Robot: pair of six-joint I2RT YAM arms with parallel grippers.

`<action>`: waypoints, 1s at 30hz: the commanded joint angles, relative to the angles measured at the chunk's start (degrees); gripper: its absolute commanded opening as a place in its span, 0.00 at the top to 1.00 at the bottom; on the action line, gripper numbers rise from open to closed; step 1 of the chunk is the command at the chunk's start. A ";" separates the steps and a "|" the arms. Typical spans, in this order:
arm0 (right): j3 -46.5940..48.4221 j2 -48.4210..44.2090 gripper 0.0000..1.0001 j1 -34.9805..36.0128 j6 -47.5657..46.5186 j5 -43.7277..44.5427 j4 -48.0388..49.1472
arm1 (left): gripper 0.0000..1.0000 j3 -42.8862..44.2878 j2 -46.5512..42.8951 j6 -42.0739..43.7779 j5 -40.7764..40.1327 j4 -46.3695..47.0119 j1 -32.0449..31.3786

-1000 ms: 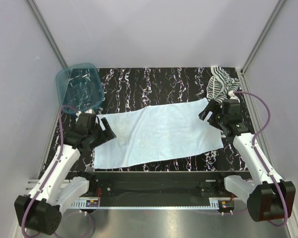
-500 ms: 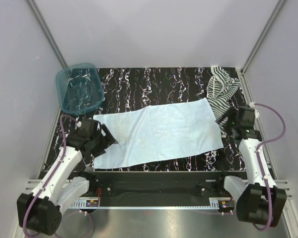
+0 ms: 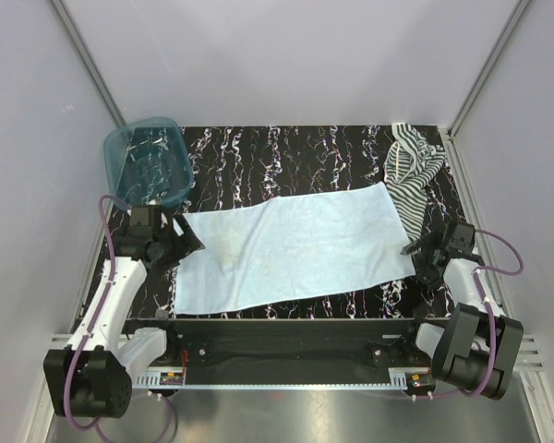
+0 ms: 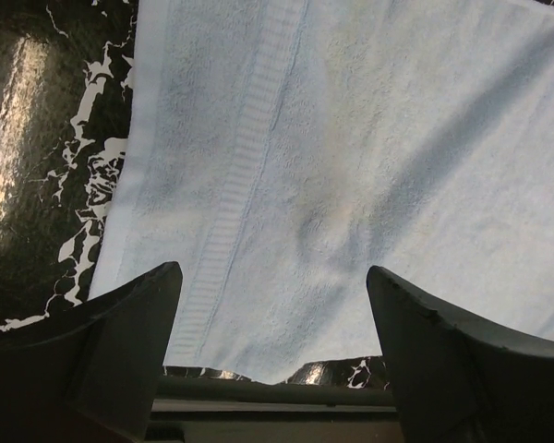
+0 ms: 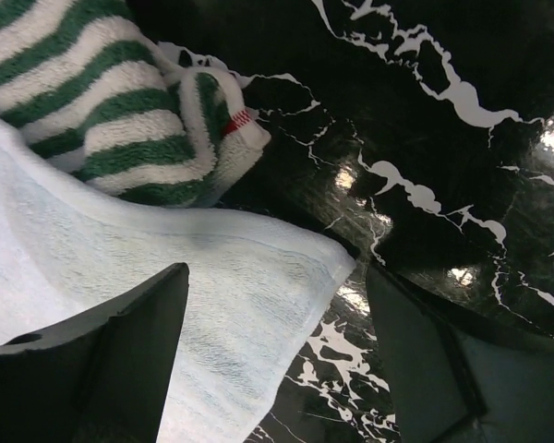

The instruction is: Roll the towels

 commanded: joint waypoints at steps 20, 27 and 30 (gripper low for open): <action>-2.60 -2.46 1.00 -0.05 1.29 -6.10 5.97 | 0.14 0.71 0.26 4.29 6.70 4.36 3.74; 2.22 -12.72 1.00 -0.05 -0.20 -6.55 -0.27 | 0.09 0.45 -2.98 -2.12 3.19 -3.45 3.74; 6.26 -14.06 1.00 -0.05 -0.55 -6.98 -2.03 | 0.01 -2.70 -4.66 -6.17 5.02 -5.83 4.43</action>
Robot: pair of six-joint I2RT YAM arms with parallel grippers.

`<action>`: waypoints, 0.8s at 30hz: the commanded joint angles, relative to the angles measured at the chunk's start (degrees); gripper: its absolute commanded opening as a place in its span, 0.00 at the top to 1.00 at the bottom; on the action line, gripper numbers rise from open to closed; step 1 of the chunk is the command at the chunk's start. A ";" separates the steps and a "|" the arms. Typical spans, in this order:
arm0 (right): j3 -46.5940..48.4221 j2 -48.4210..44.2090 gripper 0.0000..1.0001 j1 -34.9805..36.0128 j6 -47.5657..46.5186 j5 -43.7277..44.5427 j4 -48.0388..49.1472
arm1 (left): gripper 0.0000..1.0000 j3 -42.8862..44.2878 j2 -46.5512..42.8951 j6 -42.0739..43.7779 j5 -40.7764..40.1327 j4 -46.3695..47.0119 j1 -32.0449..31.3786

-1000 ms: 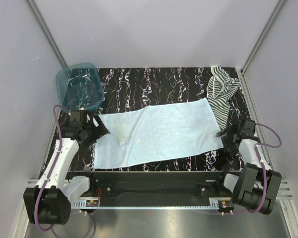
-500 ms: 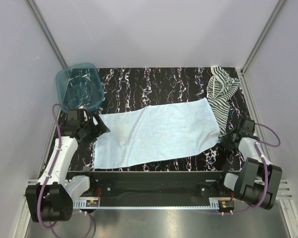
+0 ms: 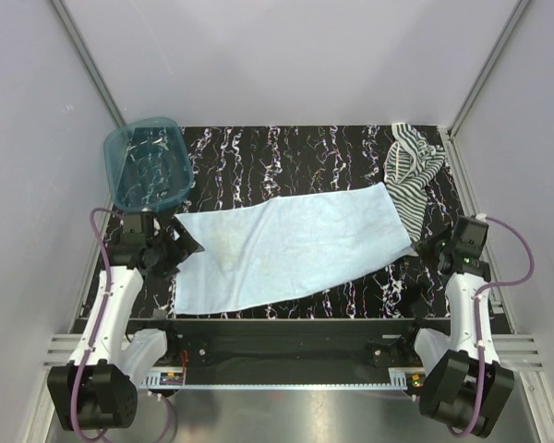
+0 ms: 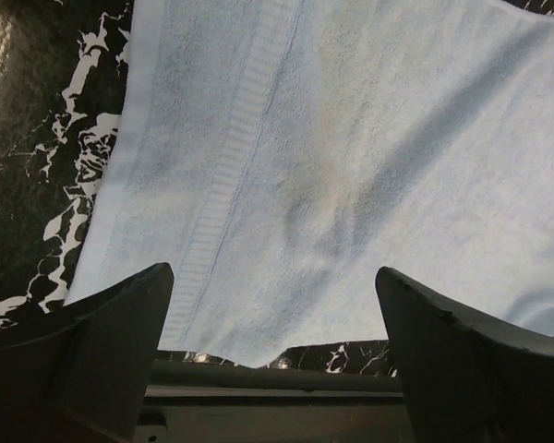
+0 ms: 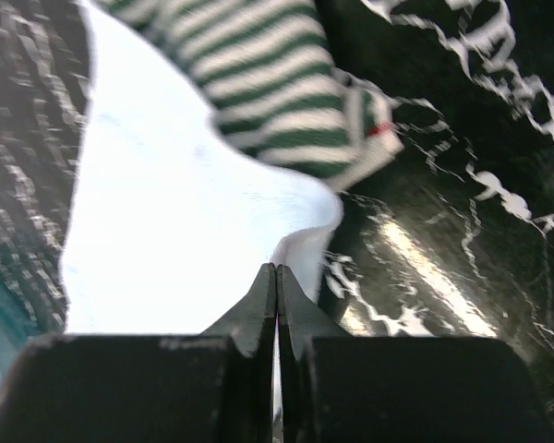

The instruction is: Roll the towels

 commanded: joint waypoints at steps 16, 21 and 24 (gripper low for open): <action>21.46 11.75 1.00 -0.05 -0.57 -0.98 5.49 | 0.14 -5.68 -7.30 -8.09 -6.57 -12.84 0.91; 24.44 18.33 1.00 -0.05 -0.92 -2.91 7.96 | 0.20 -6.29 -6.62 -10.37 -8.70 -12.84 -5.93; 26.38 20.89 1.00 -0.05 -1.36 -2.03 8.84 | 0.28 -7.35 -5.56 -14.50 -10.36 -11.61 -14.37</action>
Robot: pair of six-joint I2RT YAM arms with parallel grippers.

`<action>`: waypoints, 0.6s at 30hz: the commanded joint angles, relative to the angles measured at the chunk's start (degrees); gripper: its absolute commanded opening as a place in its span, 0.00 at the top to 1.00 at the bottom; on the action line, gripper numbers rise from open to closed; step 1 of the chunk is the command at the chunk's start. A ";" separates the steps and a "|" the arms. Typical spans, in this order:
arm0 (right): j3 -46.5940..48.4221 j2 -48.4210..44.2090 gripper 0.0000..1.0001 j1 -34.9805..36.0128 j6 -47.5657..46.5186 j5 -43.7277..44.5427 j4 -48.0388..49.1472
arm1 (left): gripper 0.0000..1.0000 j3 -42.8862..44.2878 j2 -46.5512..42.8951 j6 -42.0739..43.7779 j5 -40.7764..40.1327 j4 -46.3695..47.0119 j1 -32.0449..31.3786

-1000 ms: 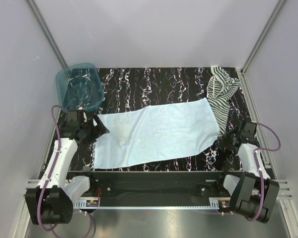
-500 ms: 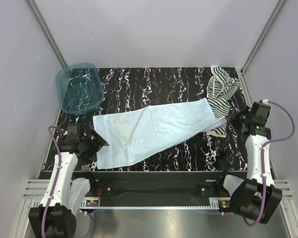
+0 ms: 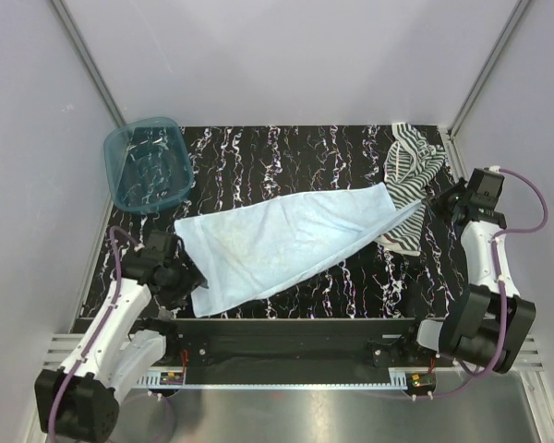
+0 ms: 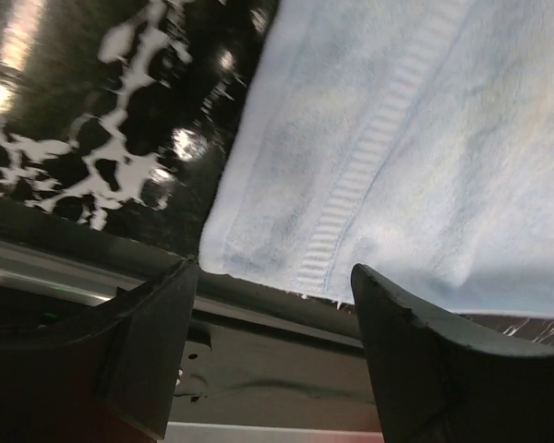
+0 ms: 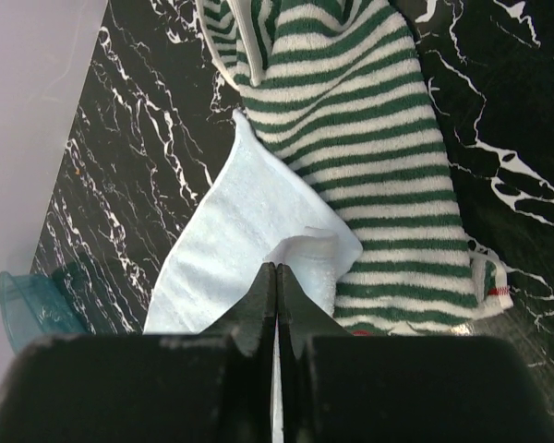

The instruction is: Roll the towels

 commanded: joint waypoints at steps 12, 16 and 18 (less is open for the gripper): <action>7.34 8.12 1.00 -0.05 -2.22 2.35 4.76 | 0.40 -1.95 -1.59 -9.54 -6.42 -0.93 -15.60; 7.96 9.26 1.00 -0.05 -1.79 2.44 5.46 | 0.40 -2.76 -0.88 -10.76 -6.14 0.12 -18.15; 7.87 9.61 1.00 -0.05 -1.78 2.44 5.81 | 0.40 -2.76 -0.36 -11.38 -6.58 0.47 -19.29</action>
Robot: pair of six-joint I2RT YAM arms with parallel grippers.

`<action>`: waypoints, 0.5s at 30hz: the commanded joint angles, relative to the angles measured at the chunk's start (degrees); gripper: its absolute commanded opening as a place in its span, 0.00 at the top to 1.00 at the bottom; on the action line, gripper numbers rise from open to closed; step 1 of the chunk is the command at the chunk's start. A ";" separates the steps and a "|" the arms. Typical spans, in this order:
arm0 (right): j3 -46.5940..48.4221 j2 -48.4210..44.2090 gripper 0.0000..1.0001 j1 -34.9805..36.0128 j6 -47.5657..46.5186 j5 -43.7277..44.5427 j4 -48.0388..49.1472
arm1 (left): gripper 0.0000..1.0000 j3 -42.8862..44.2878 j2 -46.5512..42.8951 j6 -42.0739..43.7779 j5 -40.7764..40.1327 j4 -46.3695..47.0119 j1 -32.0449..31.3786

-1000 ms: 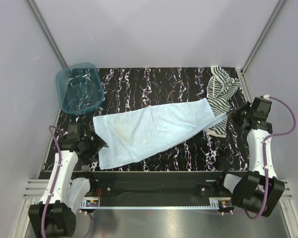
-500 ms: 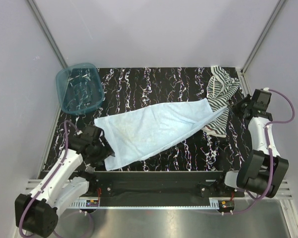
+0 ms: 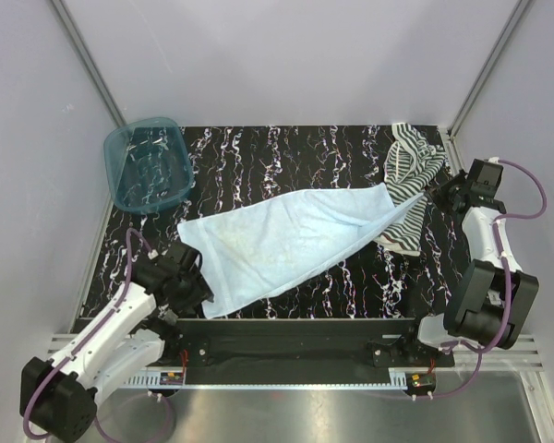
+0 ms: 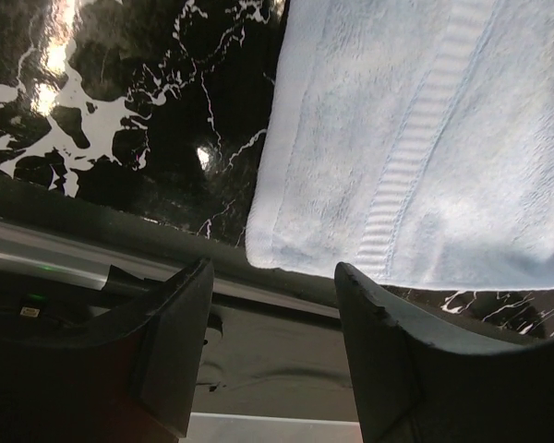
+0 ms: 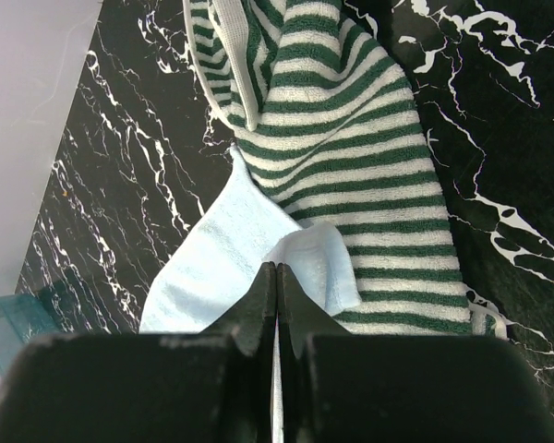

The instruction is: Roll the towels

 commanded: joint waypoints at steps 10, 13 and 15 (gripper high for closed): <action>2.56 1.62 1.00 -0.05 -1.15 1.04 2.93 | 0.40 -3.94 1.62 -7.48 -1.51 4.58 -7.83; 2.56 1.71 1.00 -0.05 -1.33 1.04 3.10 | 0.40 -3.94 1.62 -7.74 -2.65 4.67 -8.35; 2.65 2.06 1.00 -0.05 -1.42 1.04 3.01 | 0.41 -4.02 2.40 -8.44 -3.45 5.10 -8.79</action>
